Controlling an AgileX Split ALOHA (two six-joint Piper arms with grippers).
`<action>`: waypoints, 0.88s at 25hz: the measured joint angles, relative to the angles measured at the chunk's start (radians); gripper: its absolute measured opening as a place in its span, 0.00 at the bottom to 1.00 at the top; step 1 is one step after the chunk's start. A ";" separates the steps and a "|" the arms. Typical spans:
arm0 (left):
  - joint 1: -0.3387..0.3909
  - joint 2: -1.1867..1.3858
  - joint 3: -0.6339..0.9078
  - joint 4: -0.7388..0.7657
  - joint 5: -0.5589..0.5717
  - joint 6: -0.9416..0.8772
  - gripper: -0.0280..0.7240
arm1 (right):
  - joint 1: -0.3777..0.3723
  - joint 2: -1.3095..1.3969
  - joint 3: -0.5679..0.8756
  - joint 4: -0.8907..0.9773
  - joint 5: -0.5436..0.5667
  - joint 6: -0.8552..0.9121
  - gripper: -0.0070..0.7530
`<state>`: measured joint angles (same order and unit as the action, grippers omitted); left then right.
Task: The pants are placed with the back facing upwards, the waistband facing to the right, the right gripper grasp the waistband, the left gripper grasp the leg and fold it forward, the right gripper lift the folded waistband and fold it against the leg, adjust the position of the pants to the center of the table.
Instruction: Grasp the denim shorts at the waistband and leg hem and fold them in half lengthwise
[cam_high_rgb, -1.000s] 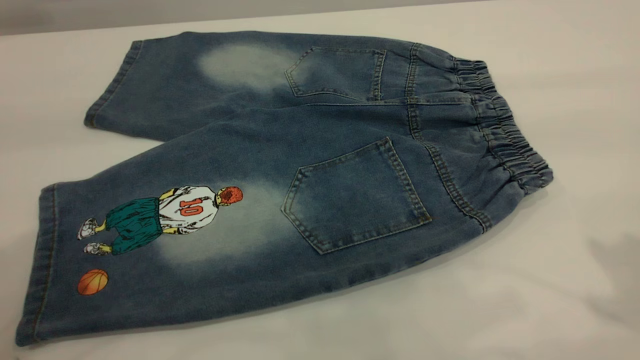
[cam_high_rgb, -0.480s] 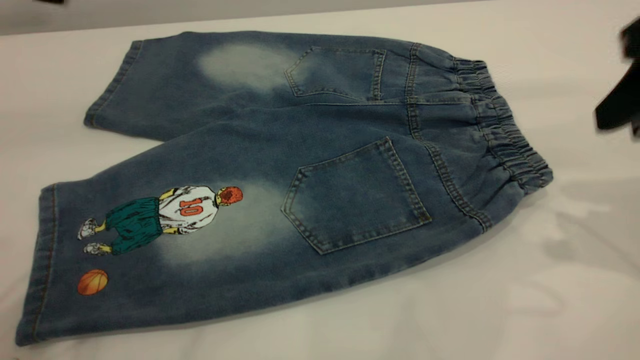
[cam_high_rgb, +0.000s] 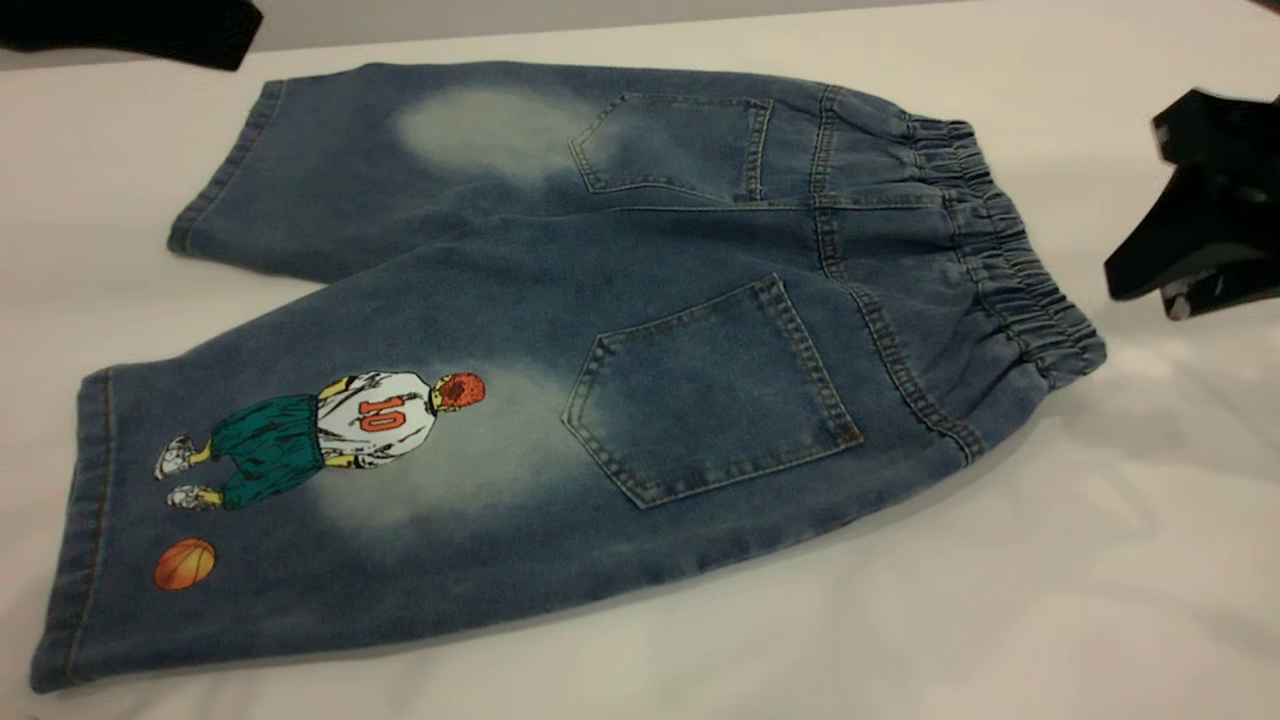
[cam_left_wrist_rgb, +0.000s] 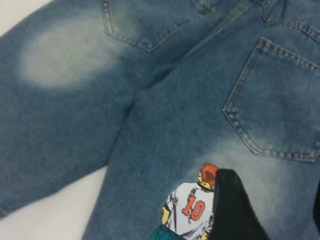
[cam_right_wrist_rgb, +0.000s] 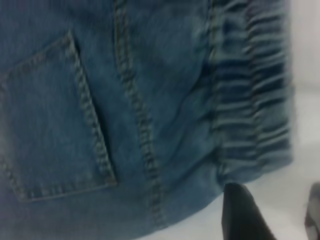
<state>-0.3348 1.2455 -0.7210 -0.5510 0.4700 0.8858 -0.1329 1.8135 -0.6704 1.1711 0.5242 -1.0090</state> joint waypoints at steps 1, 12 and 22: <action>0.000 0.000 0.000 0.000 0.000 0.000 0.53 | -0.026 0.015 -0.013 0.015 0.036 -0.010 0.33; 0.001 -0.001 0.000 0.001 -0.002 0.000 0.53 | -0.124 0.143 -0.017 0.190 0.211 -0.172 0.33; 0.001 -0.001 0.000 0.002 -0.002 -0.001 0.53 | -0.126 0.253 -0.027 0.241 0.175 -0.203 0.33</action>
<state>-0.3339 1.2447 -0.7210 -0.5492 0.4679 0.8849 -0.2589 2.0669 -0.6972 1.4123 0.6987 -1.2124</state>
